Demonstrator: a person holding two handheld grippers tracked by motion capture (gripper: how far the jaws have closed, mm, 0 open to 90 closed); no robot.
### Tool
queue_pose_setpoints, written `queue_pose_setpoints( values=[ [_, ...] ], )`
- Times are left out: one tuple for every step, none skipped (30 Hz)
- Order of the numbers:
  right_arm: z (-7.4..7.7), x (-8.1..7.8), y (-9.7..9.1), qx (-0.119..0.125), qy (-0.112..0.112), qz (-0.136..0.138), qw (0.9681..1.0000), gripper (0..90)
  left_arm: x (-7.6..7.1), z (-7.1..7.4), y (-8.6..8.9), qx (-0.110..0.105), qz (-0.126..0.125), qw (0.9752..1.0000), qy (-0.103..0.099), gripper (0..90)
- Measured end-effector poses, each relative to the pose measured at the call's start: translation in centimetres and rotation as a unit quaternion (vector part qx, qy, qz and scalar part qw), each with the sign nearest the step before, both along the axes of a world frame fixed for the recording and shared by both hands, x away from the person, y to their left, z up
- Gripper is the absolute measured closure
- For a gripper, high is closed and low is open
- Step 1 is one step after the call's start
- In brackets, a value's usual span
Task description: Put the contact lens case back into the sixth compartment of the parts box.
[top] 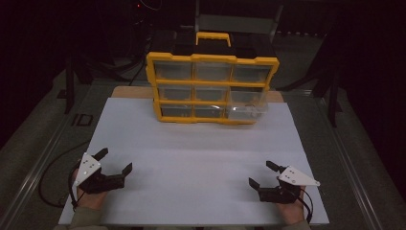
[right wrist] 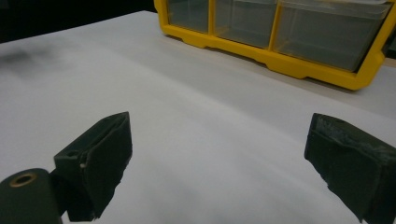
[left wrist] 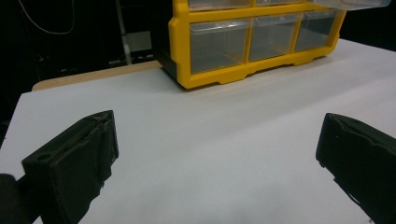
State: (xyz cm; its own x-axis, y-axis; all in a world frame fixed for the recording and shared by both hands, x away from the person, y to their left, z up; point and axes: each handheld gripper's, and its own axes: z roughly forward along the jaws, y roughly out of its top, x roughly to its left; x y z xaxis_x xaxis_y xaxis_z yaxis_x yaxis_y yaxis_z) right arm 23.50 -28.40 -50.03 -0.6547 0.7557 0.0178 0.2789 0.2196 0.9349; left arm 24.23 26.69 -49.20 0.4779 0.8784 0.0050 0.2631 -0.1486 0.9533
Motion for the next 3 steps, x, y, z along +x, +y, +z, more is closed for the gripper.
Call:
queue_pose_setpoints(
  values=[
    [-0.03, 0.01, -0.01, -0.001, -0.001, -0.001, 1.0, 7.6, 0.02, -0.03, -0.08, 0.001, 0.0, 1.0, 0.001, 0.0],
    [-0.08, 0.03, -0.01, -0.001, -0.003, -0.001, 1.0, 7.6, 0.04, -0.07, -0.14, 0.004, -0.001, 1.0, 0.002, 0.0],
    [-0.12, 0.03, -0.02, -0.004, -0.003, 0.0, 1.0, 7.6, 0.07, -0.13, -0.22, 0.004, -0.001, 1.0, 0.004, 0.0]
  ],
)
